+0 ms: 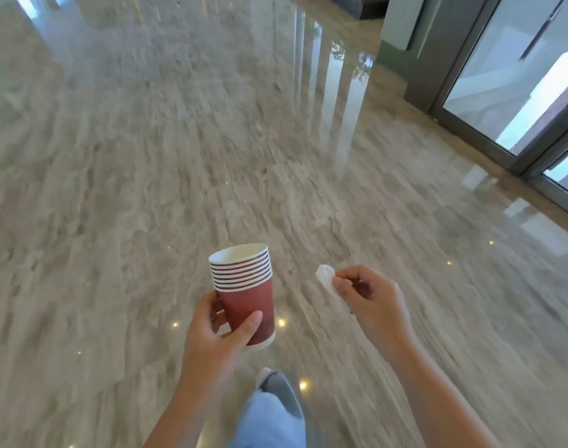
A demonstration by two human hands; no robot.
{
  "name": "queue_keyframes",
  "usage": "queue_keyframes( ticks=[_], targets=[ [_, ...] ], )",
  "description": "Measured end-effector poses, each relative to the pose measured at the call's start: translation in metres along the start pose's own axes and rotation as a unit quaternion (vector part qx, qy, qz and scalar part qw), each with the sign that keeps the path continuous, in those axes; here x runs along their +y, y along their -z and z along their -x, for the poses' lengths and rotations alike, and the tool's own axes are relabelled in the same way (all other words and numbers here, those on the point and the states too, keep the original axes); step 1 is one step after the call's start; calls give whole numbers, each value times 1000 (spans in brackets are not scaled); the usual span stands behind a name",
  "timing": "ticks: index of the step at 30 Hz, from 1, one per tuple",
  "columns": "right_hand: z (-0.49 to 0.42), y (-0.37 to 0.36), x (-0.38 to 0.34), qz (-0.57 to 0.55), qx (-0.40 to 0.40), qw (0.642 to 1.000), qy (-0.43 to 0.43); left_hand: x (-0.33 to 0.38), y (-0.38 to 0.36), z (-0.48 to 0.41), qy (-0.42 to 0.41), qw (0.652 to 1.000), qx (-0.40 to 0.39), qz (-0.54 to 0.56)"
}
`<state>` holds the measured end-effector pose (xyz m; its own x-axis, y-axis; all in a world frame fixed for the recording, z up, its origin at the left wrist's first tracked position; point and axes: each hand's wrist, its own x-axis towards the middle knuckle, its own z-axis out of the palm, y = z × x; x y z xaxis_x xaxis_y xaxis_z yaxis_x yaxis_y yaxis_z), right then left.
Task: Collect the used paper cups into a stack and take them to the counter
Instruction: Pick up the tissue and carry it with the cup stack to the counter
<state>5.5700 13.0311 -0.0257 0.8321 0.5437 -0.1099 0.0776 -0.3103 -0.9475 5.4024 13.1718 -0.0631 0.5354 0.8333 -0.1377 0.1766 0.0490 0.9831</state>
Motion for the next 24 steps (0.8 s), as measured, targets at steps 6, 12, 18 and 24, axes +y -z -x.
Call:
queue_keyframes(
  ticks=[6,12,18,24],
  targets=[
    [-181,-31,-40,-13,25,1000,-9,52,-34,-192,-16,999,-36,-14],
    [-368,-41,-43,-32,81,995,-39,75,-109,-373,-1,997,-78,-7],
    [-577,-43,-65,-31,65,997,-18,122,-187,-569,1,996,-87,-6],
    [-758,-46,-108,-22,62,998,-15,159,-226,-740,-1,997,-75,-15]
  ],
)
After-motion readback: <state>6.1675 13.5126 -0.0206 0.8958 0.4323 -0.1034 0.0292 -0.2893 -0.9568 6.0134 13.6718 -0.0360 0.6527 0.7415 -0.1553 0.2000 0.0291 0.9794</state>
